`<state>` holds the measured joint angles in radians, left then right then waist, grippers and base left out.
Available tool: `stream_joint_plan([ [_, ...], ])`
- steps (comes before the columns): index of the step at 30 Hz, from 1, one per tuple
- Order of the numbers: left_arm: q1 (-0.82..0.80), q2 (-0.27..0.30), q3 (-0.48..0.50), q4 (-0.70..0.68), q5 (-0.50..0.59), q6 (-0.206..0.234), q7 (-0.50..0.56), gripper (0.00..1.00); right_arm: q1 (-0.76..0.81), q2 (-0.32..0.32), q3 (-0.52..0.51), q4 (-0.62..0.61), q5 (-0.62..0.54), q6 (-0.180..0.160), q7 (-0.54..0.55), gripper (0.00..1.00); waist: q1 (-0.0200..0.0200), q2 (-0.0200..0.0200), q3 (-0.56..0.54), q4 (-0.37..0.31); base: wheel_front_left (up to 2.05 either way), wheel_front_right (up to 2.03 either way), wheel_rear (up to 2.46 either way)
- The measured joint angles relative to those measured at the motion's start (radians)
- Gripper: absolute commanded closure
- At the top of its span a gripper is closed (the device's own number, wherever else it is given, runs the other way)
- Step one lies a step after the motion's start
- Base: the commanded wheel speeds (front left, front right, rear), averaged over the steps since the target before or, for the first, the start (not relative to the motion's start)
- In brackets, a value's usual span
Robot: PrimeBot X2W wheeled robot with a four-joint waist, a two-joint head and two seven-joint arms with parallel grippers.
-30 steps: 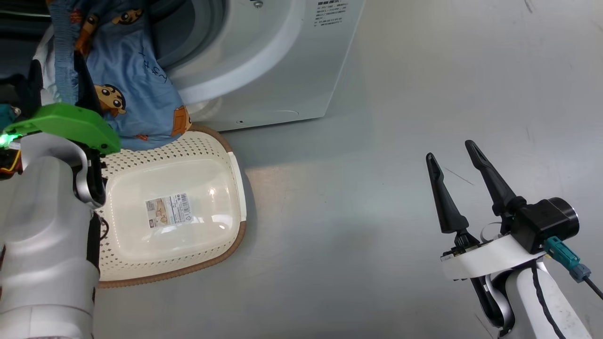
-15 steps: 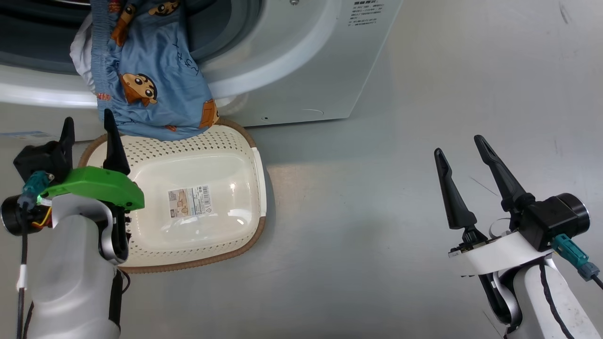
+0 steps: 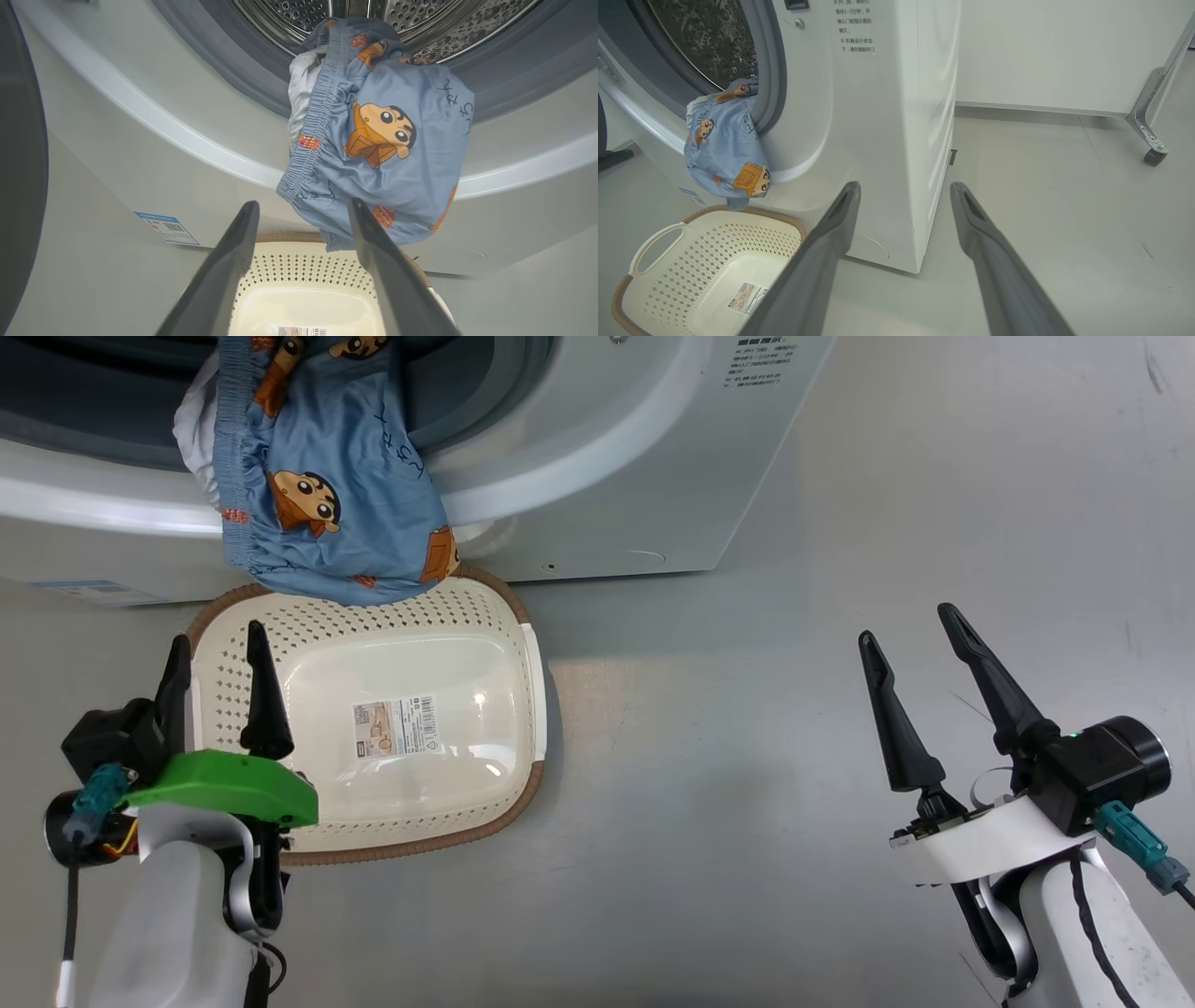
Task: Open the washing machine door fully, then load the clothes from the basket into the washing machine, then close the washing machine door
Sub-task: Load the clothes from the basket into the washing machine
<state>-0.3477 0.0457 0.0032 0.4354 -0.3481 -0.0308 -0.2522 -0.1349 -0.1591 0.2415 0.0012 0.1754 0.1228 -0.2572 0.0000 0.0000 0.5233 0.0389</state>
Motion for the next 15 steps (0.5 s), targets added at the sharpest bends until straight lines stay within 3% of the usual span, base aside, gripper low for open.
stream_joint_plan([
  [15, 0.092, -0.001, -0.006, -0.178, -0.012, -0.002, 0.004, 0.0, 0.0, 0.006, 0.014, -0.001, 0.0, 0.0, 0.0, 0.0, 0.0, 0.0, 0.021, -0.016, 0.0, 0.0, 0.0],
])
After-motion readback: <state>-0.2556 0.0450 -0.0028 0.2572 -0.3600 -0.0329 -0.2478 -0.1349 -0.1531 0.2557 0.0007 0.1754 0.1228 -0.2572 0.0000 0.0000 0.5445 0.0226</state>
